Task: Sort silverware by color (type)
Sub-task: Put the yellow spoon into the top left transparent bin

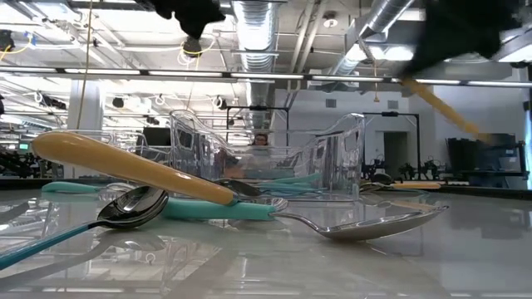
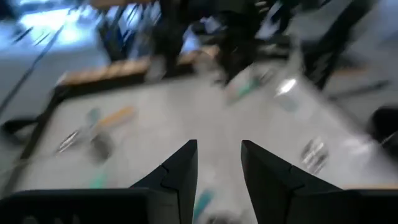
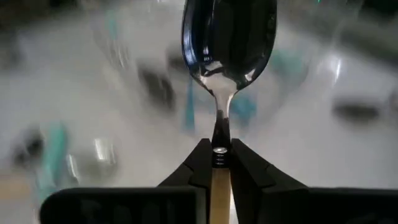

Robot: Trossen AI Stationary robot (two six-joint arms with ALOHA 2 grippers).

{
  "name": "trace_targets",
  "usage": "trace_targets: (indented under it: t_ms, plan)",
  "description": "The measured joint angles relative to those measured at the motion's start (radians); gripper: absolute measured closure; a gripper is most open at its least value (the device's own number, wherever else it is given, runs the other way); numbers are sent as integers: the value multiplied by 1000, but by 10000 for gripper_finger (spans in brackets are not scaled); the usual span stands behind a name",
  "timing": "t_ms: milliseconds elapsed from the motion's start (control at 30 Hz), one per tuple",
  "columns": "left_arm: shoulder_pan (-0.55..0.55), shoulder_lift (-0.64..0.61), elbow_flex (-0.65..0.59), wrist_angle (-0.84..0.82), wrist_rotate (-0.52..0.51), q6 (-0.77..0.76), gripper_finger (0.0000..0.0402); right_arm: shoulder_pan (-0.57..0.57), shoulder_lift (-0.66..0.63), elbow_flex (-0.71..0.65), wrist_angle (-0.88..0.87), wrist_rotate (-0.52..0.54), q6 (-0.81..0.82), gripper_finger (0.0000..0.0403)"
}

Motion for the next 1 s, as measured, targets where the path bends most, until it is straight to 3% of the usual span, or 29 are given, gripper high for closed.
trace_targets:
  t_ms: [100, 200, 267, 333, 467, 633, 833, 1000]
  plan:
    - [-26, 26, -136, 318, 115, -87, 302, 4, -25, 0, 145, 213, -122, 347]
    - [-64, 84, -254, 635, 115, -126, 310, -21, -20, 1, 330, 365, -258, 347]
    - [-84, 137, -284, 806, 80, -139, 313, -56, -16, 1, 457, 386, -353, 347]
    - [-97, 191, -284, 887, 69, -151, 314, -104, -17, 1, 573, 314, -474, 347]
    - [-110, 295, -236, 899, 78, -178, 303, -176, -16, 1, 795, 124, -754, 347]
    - [-112, 372, -208, 896, 52, -189, 253, -204, -17, 1, 988, 56, -1004, 347]
    - [-117, 450, -140, 899, 28, -208, 182, -247, -17, 1, 1021, 19, -1067, 347]
    - [-116, 507, -80, 900, -5, -214, 156, -297, -19, 1, 1029, -87, -1090, 347]
